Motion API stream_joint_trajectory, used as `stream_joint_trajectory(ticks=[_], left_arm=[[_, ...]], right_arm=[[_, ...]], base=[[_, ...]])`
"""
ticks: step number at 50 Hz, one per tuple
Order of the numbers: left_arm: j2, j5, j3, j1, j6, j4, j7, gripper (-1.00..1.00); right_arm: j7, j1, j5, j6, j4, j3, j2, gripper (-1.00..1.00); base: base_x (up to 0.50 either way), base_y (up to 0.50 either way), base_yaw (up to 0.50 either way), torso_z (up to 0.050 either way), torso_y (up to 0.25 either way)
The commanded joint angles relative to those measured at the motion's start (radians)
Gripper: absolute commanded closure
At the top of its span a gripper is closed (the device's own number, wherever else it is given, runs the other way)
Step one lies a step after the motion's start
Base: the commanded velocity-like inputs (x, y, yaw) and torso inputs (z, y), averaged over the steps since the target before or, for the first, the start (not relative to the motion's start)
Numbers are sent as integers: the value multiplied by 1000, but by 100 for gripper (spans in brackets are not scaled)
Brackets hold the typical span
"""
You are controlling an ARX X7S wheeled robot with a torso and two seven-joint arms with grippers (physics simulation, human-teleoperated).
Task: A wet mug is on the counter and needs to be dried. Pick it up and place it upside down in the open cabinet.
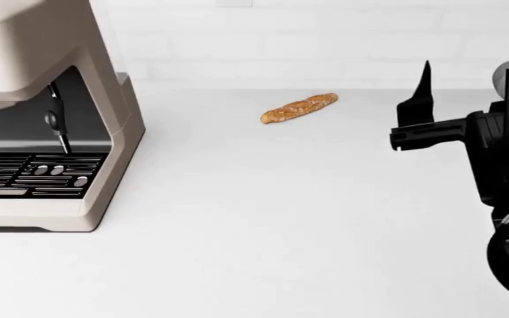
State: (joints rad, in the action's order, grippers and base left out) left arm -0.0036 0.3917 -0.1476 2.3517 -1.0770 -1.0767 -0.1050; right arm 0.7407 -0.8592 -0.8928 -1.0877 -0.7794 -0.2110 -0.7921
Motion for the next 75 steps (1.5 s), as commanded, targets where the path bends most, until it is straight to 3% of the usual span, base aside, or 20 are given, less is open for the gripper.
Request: stream_joint_trajectory(ticks=[1,38,54,68,75], left_arm=[[3,73,-43,4,22,0,-32,100],[3,30,-12,4,-24,85,-13,100],[3,11,-56,4,50,19,-20,100],[3,-53,26,4,94,-51,-29,100],[3,-52,12,4,129,-94,-31,100]], right_arm=[[-4,15,-1,17,4,10,-9,-100],[-1,34,-5,37,9,18,-19,-100],[-19,54,13,73,30,16,-24,-100],[-30,66,21,94,43,18,-26,-100],[-38,80,31,113,54,19,-30,-100]], base=[[0,0,0,10,0],[0,0,0,1,-82],[2,0,0,0,-4],[4,0,0,0,-8],[5,1,-1,0,-9]])
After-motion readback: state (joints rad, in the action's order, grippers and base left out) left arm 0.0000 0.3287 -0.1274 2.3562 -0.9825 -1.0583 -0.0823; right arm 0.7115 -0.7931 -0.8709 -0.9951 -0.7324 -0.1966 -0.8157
